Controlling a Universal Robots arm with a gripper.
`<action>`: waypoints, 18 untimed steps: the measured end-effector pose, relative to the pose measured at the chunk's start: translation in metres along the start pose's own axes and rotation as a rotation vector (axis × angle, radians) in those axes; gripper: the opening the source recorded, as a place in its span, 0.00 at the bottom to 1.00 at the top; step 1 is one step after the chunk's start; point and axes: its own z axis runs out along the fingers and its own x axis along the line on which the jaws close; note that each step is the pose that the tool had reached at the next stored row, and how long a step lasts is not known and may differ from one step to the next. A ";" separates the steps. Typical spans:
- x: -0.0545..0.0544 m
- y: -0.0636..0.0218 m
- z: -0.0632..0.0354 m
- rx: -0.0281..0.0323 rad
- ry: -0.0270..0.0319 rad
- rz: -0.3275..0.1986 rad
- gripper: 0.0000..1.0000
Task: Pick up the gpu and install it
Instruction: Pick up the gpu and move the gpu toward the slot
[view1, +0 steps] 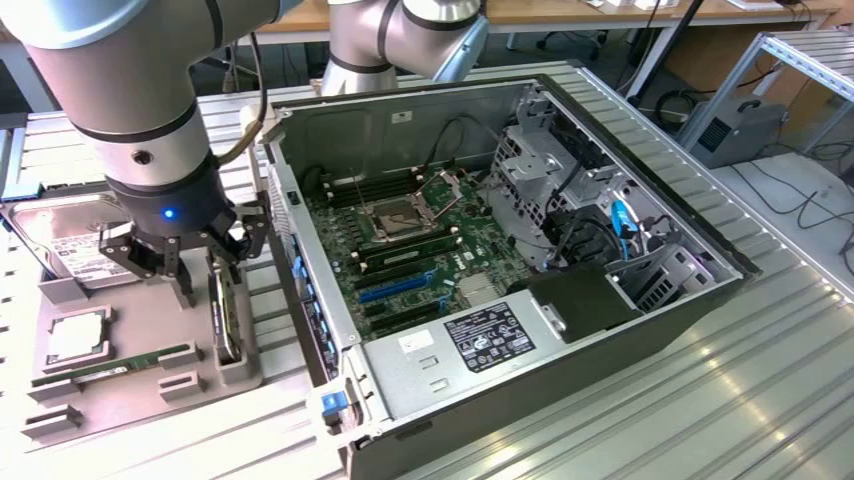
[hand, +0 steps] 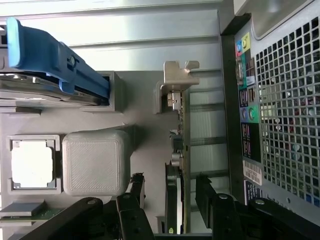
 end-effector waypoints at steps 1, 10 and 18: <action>0.000 0.0002 0.0003 0.0001 0.0001 0.000 0.54; 0.000 0.0002 0.0070 0.0001 0.0001 0.000 0.54; 0.000 0.0001 0.0090 0.0002 0.0002 0.000 0.54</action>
